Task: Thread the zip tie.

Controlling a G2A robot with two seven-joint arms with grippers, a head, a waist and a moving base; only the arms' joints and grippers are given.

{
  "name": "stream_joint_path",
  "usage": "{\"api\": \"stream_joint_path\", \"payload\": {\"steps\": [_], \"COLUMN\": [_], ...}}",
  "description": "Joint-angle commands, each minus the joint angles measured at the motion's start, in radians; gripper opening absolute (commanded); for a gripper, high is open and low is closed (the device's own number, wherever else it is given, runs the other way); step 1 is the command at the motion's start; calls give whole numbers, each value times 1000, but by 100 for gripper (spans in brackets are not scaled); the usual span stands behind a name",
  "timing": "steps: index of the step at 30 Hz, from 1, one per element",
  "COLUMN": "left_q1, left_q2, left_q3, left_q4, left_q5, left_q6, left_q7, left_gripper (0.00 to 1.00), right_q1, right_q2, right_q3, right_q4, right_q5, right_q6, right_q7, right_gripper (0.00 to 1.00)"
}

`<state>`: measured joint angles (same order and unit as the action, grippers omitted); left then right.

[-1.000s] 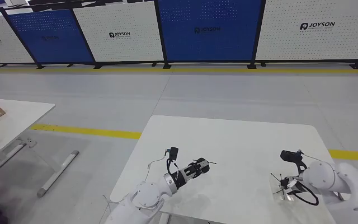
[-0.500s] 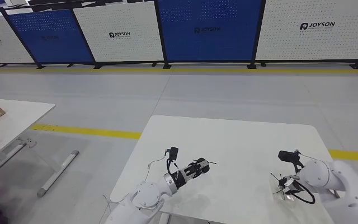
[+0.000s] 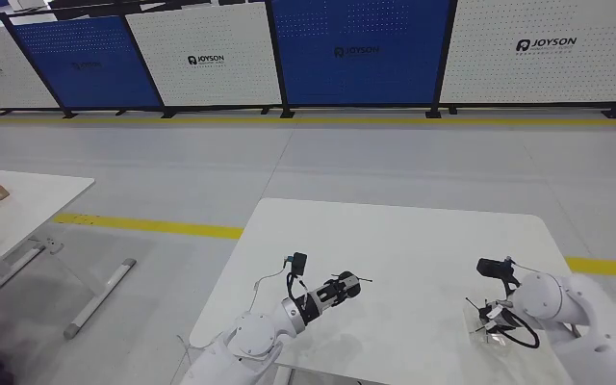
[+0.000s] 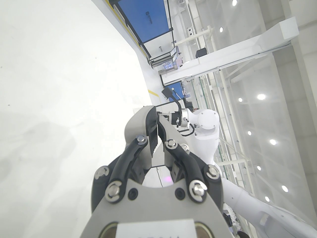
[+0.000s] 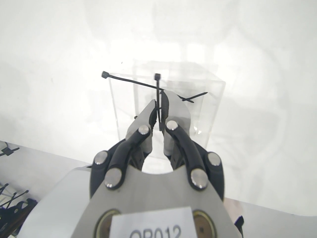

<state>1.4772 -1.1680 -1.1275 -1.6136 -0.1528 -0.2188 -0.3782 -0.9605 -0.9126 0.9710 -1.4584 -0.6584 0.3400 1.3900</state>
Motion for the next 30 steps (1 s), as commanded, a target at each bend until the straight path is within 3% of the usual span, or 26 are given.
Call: {"api": "stream_joint_path", "payload": {"steps": [1, 11, 16, 20, 27, 30], "left_q1": [0, 0, 0, 0, 0, 0], "left_q2": [0, 0, 0, 0, 0, 0], "left_q3": [0, 0, 0, 0, 0, 0], "left_q4": [0, 0, 0, 0, 0, 0], "left_q5": [0, 0, 0, 0, 0, 0], "left_q6": [0, 0, 0, 0, 0, 0], "left_q7": [0, 0, 0, 0, 0, 0], "left_gripper": [0, 0, 0, 0, 0, 0], "right_q1": [2, 6, -14, -66, -244, -261], "right_q2": [0, 1, 11, 28, 67, 71], "right_q3": [-2, -7, 15, 83, 278, 294], "right_q4": [2, 8, -25, -87, -233, -243], "right_q5": [0, 6, 16, 29, 79, 84], "right_q6": [0, 0, -4, 0, -13, -22], "right_q7": [0, 0, 0, -24, -110, -110], "right_gripper": [2, 0, 0, 0, 0, 0]}}
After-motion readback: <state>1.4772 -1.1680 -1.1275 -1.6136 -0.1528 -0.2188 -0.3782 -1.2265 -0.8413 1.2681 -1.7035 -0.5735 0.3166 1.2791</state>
